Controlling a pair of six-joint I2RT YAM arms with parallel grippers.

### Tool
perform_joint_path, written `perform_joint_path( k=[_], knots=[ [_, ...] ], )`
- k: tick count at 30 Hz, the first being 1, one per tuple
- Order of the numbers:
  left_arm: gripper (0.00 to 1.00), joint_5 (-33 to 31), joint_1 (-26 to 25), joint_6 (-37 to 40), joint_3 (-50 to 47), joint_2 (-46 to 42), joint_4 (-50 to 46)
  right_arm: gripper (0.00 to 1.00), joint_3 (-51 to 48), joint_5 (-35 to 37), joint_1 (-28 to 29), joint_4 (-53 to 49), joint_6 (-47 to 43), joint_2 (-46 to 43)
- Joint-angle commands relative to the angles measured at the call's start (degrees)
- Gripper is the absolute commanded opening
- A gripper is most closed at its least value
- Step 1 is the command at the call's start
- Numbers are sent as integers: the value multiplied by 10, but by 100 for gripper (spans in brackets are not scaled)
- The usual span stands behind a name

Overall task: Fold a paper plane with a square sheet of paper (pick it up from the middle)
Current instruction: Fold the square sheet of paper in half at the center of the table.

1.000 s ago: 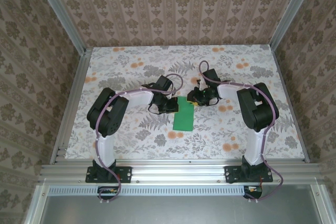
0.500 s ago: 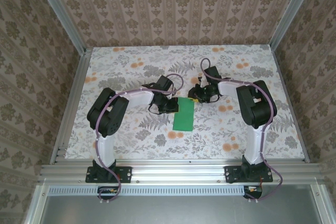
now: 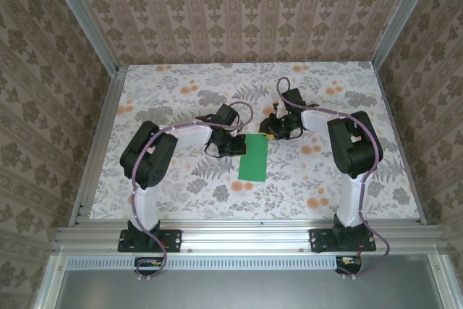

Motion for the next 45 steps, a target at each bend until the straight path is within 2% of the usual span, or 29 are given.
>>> perform_joint_path(
  k=[1,8,12,18,24,30,38,45],
  knots=[
    [5,-20,-6,12,0,30,-53,29,10,-8,-3,-18,-7,1],
    [5,-21,-6,12,-3,30,-52,29,-4,29,-3,-18,-4,37],
    [5,-21,-6,13,-4,29,-53,29,-2,47,-3,-39,-10,28],
    [5,-21,-7,12,-3,29,-54,29,4,-11,-6,-24,-1,-20],
    [5,-21,-8,12,-2,29,-53,29,-18,-38,-5,2,16,-40],
    [5,-21,-8,12,0,29,-54,29,-51,-13,-5,32,26,-11],
    [5,-20,-8,13,0,29,-56,29,-53,4,-8,19,23,3],
    [5,-25,-8,17,-1,24,-62,29,-94,-70,0,80,45,-53]
  ],
)
